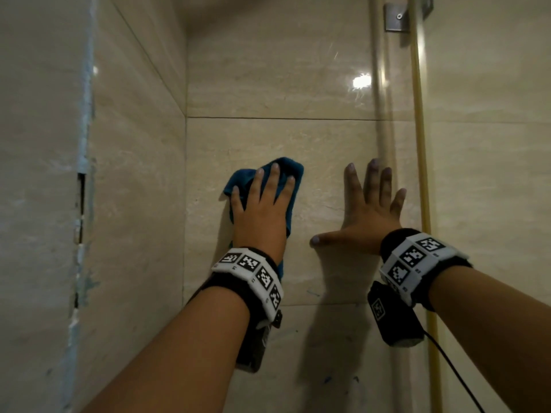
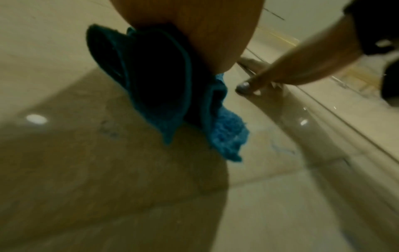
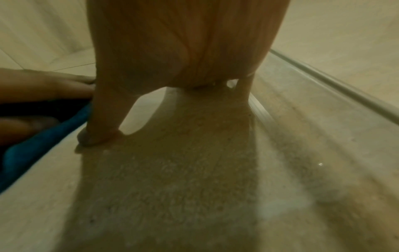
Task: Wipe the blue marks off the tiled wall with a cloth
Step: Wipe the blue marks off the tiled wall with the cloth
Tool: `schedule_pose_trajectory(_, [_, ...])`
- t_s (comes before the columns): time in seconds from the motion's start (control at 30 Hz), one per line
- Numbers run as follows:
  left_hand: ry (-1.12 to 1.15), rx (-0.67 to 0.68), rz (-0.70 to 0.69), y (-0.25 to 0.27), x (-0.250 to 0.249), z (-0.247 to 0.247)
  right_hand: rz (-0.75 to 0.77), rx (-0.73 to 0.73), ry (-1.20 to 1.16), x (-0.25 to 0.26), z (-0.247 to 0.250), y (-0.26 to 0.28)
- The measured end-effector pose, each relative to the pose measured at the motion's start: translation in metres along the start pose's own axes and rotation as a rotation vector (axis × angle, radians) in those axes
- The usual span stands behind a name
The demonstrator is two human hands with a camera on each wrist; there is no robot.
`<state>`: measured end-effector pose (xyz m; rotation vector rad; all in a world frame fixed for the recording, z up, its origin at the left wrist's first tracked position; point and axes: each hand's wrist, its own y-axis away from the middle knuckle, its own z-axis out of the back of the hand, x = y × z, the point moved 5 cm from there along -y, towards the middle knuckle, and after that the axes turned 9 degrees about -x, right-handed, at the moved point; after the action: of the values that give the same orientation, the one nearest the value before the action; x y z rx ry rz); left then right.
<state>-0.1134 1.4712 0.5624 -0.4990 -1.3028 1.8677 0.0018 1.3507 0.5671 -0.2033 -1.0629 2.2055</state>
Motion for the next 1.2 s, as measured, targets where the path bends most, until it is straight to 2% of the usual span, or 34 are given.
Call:
schedule_pose_trajectory(0.17, [-0.063,0.055,-0.189,0.027,-0.019,-0.016,0.006,-0.009,-0.003,-0.001,-0.001,0.001])
schedule_pose_trajectory(0.33, [-0.094,0.102,-0.258,0.042,-0.015,-0.021,0.007,-0.017,-0.005,-0.002,-0.002,0.0])
schedule_pose_trajectory(0.4, [-0.107,0.095,-0.231,0.04,-0.009,-0.018,0.01,-0.015,-0.013,-0.002,-0.002,-0.001])
schedule_pose_trajectory(0.53, [-0.018,0.047,-0.021,0.031,0.009,-0.009,0.013,-0.018,-0.019,-0.002,-0.002,0.001])
schedule_pose_trajectory(0.8, [-0.076,0.122,-0.159,0.059,0.004,-0.021,0.008,-0.02,-0.001,-0.001,-0.002,0.002])
schedule_pose_trajectory(0.87, [-0.069,0.111,-0.147,0.057,0.007,-0.02,0.011,-0.022,0.0,-0.001,-0.002,0.001])
schedule_pose_trajectory(1.03, [-0.011,0.053,0.005,0.047,0.019,-0.017,0.017,-0.007,-0.016,-0.003,-0.002,0.001])
schedule_pose_trajectory(1.2, [-0.042,0.097,-0.073,0.056,0.011,-0.021,0.036,-0.034,-0.065,-0.004,0.0,0.009])
